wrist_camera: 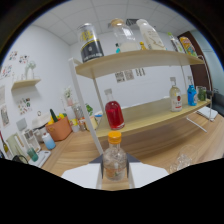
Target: Make me a cup of Mount Fuji.
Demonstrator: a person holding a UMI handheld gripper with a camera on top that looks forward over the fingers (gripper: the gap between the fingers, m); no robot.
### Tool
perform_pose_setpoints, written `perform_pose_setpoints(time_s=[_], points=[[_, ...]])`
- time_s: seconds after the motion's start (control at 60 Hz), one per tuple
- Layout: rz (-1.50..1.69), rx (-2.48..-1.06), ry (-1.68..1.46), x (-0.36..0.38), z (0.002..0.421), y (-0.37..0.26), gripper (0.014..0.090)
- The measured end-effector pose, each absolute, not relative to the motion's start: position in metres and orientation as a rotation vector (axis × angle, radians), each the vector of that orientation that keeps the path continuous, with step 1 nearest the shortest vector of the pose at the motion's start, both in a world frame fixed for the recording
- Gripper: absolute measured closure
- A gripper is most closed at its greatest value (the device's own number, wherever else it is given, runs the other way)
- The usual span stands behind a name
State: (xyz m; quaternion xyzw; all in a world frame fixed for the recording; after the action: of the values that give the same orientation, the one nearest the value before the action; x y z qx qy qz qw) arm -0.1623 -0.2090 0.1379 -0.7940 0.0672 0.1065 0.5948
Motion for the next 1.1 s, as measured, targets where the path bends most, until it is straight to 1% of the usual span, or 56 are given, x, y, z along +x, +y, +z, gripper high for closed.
perform_pose_setpoints(time_s=[0.117, 0.2, 0.333, 0.433, 0.617, 0.9, 0.933, 1.033, 1.083, 1.1], points=[[0.113, -1.928, 0.082, -0.176, 0.09, -0.204, 0.0696], [0.074, -1.99, 0.041, -0.186, 0.062, -0.204, 0.0697], [0.049, -2.058, 0.016, -0.195, 0.037, -0.206, 0.0696], [0.05, -2.054, -0.009, -0.202, 0.035, -0.204, 0.0691], [0.052, -2.147, 0.005, -0.202, 0.019, -0.206, 0.0688], [0.059, -2.164, -0.039, -0.203, 0.017, -0.212, 0.0676], [0.078, -2.174, -0.052, -0.205, 0.016, -0.214, 0.0664], [0.13, -2.188, -0.07, -0.208, 0.02, -0.223, 0.0573], [0.139, -2.175, -0.085, -0.205, 0.027, -0.227, 0.0498], [0.143, -2.17, -0.093, -0.205, 0.029, -0.228, 0.0456]])
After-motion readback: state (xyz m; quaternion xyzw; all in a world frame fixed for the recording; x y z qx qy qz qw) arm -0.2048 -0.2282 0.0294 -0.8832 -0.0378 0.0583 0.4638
